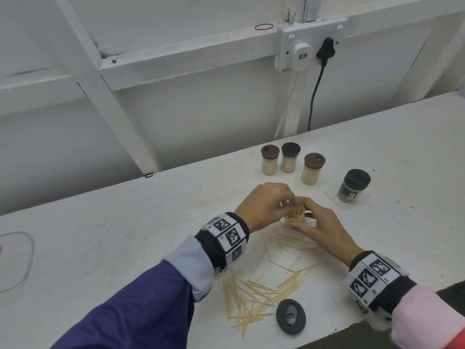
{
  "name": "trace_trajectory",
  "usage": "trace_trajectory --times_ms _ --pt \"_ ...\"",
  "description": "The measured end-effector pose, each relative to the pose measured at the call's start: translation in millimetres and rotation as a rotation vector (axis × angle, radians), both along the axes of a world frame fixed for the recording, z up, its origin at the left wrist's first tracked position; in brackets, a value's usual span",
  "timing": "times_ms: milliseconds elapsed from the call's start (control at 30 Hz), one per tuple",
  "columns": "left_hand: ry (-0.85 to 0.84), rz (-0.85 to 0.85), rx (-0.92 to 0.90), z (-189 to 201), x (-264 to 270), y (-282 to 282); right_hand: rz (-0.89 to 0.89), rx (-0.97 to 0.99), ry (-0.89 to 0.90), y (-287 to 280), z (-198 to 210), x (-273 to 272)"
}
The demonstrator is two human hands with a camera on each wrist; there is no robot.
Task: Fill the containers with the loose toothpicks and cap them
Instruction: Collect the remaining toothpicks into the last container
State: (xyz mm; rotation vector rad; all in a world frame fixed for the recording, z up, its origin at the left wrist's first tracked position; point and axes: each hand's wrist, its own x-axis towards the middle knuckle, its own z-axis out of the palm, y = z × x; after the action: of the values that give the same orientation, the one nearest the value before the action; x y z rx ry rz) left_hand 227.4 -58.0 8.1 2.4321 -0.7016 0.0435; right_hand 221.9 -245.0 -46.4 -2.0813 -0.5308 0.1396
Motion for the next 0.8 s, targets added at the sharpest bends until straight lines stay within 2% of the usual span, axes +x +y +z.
trace_trajectory --times_ms 133,200,300,433,533,633,800 --pt "-0.003 0.135 -0.086 -8 -12 11 -0.050 -0.014 -0.014 -1 -3 3" --pt "0.133 0.138 0.022 -9 -21 17 -0.070 -0.029 -0.024 -2 -5 4" --pt "0.351 -0.001 0.321 -12 -39 24 -0.090 -0.042 -0.006 -3 -6 5" --pt "0.405 -0.141 0.469 -29 -70 37 -0.091 -0.038 0.022 -2 -5 3" --pt "0.333 -0.152 0.582 -46 -98 44 -0.091 -0.038 0.045 -1 -3 2" --pt "0.288 -0.126 0.567 -55 -117 44 -0.085 -0.037 0.049 -1 -3 2" --pt "0.351 -0.077 0.453 -50 -125 44 -0.089 -0.052 0.043 -2 -2 1"
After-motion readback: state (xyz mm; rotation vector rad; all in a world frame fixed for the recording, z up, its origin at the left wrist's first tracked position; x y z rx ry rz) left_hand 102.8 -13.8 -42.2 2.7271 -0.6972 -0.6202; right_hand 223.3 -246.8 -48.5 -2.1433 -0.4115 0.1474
